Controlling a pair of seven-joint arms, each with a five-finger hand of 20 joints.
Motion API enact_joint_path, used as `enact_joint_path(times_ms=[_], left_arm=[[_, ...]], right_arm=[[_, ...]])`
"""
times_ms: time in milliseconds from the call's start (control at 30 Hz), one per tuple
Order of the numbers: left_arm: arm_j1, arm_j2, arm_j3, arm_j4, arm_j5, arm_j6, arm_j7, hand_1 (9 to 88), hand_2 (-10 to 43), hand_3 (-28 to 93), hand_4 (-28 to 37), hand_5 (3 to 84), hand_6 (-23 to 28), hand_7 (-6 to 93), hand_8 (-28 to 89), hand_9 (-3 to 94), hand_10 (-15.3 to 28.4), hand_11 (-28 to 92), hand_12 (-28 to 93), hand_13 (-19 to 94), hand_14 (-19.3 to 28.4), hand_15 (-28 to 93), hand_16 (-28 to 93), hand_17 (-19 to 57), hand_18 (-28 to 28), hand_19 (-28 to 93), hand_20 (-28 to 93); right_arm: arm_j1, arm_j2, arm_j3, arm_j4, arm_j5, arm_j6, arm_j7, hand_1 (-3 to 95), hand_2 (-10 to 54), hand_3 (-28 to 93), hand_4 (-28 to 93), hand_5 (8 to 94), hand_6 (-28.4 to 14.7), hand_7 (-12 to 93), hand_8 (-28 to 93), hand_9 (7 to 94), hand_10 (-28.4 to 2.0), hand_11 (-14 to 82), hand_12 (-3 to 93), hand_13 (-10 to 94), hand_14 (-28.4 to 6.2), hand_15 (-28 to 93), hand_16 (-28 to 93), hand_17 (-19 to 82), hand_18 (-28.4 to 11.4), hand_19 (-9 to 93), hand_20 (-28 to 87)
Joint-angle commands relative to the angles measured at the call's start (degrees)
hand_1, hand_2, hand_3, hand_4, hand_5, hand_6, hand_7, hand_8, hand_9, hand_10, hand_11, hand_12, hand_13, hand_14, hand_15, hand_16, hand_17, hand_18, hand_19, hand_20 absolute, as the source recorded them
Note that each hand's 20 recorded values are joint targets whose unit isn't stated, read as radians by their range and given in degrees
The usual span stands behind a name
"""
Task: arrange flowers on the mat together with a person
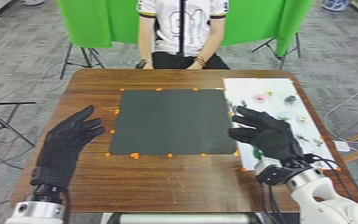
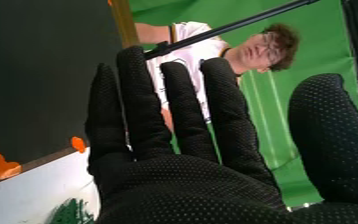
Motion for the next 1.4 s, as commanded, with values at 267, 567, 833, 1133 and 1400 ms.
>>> enact_joint_path(times_ms=[267,567,833,1133,1400], left_arm=[[0.68,-0.12,0.34,0.15,-0.38,0.57,-0.35,21.1,5.3,79,-28.3,38.6,8.1,14.0,-10,36.1,19.5,25,9,24,26.8,52,-10,-9.2,21.7,49,10],[0.74,-0.34,0.34,0.06,-0.32,0.53,-0.4,21.1,5.3,79,-28.3,38.5,8.1,14.1,-10,36.3,19.6,25,10,24,27.0,52,-10,-9.2,21.7,49,10],[0.92,-0.43,0.2,0.07,-0.41,0.42,-0.51,21.1,5.2,79,-28.3,38.5,8.1,13.9,-10,36.4,19.7,25,10,25,27.0,53,-10,-9.2,21.7,49,11],[0.78,-0.57,0.27,0.09,-0.31,0.4,-0.36,21.1,5.3,79,-28.3,38.5,8.1,14.0,-10,36.4,19.8,25,10,24,27.0,53,-10,-9.2,21.8,49,11],[0.69,-0.64,0.15,0.07,-0.25,0.3,-0.6,21.2,5.3,79,-28.3,38.6,8.1,14.2,-10,36.4,19.8,25,10,25,27.0,53,-10,-9.2,21.8,49,11]], right_arm=[[-0.98,-0.33,0.12,-0.55,0.53,0.81,-0.3,18.5,11.2,82,-25,48.3,-3.8,13,-11,43.7,-16.3,11.1,12.0,35,-21.7,36,8,9,-23.6,57,11],[-1.15,-0.49,0.17,-0.6,0.48,0.74,-0.33,18.5,11.3,82,-25,48.4,-3.8,13,-11,44.0,-16.3,11.0,12.0,36,-21.8,36,8,9,-23.8,57,11],[-1.31,-0.43,0.1,-0.66,0.5,1.01,-0.15,18.5,11.3,82,-25,48.4,-3.8,13,-11,44.0,-16.3,11.1,12.0,37,-22.0,37,8,9,-23.8,57,11],[-1.06,-0.23,0.15,-0.62,0.54,0.98,-0.24,18.5,11.4,82,-25,48.5,-3.8,13,-11,44.1,-16.3,11.1,12.0,37,-22.0,37,8,9,-23.7,57,11],[-0.99,-0.55,0.33,-0.64,0.46,0.74,-0.38,18.6,11.4,82,-25,48.5,-3.8,13,-11,44.2,-16.5,11.0,12.0,37,-22.1,37,8,9,-23.7,57,11]])
